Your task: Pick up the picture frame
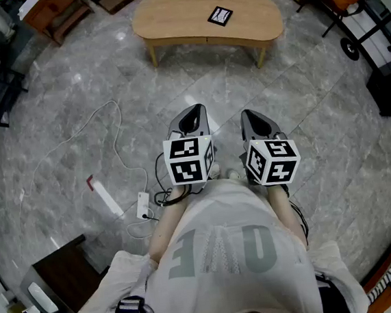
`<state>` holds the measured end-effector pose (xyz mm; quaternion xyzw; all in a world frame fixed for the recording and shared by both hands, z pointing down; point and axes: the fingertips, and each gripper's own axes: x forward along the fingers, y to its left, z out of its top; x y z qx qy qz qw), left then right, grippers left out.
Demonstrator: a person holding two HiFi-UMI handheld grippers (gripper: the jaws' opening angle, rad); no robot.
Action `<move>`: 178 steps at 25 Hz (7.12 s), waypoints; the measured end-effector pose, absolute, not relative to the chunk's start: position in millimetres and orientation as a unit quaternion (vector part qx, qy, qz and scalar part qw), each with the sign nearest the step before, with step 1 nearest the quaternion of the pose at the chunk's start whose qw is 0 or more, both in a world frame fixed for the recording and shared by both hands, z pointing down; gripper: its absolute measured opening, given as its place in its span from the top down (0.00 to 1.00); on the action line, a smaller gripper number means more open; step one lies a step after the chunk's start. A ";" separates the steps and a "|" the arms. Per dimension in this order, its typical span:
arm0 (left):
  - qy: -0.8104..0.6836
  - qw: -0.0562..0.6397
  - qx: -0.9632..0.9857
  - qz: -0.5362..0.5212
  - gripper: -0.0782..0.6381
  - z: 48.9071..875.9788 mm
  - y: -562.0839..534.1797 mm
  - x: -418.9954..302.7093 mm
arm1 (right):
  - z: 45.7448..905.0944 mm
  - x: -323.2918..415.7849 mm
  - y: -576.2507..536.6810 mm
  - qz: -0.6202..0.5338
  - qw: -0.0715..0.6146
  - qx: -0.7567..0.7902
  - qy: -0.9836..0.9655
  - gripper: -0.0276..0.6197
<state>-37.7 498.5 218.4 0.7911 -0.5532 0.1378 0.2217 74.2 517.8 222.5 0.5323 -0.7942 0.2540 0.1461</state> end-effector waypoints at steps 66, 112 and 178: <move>-0.538 0.065 0.840 0.023 0.88 133.8 -49.7 -7.4 | 184.7 80.6 -33.5 0.171 0.081 0.506 -0.842 0.95; -0.531 0.074 0.827 0.171 0.88 375.1 -177.1 -61.7 | 382.2 83.5 -154.5 0.192 0.174 0.577 -0.775 0.95; -0.497 0.222 0.811 0.212 0.88 576.6 -138.8 -81.5 | 699.7 18.5 -148.8 0.149 0.548 0.183 -0.802 0.27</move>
